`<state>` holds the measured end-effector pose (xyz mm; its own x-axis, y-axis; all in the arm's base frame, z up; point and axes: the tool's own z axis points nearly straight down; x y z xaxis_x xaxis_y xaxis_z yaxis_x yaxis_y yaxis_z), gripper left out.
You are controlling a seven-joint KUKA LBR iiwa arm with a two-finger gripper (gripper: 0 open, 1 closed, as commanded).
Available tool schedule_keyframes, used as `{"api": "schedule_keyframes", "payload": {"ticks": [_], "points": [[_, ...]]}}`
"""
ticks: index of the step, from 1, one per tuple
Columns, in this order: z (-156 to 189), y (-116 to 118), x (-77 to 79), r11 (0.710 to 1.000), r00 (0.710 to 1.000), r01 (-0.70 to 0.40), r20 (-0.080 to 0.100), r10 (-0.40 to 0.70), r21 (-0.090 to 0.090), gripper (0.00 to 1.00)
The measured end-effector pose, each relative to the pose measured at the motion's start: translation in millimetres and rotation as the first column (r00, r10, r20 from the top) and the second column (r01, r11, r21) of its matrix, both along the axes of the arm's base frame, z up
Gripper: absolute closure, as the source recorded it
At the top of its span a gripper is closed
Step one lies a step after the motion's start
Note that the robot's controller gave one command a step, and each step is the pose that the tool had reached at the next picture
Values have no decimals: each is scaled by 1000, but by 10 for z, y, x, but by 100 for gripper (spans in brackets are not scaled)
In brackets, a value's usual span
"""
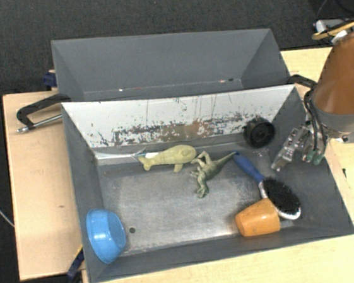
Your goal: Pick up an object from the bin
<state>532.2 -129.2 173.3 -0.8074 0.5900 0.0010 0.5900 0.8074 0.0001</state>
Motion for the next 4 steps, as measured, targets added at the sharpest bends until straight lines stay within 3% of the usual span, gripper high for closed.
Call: {"api": "schedule_keyframes", "payload": {"ticks": [1,2,3,4], "points": [[-442,98,105,991,991,135,-2,-135,1,100],[-428,92,111,991,991,134,1,-134,0,0],[-1031,292,134,980,980,198,5,-198,0,0],[-1009,291,142,980,980,198,7,-198,0,100]]}}
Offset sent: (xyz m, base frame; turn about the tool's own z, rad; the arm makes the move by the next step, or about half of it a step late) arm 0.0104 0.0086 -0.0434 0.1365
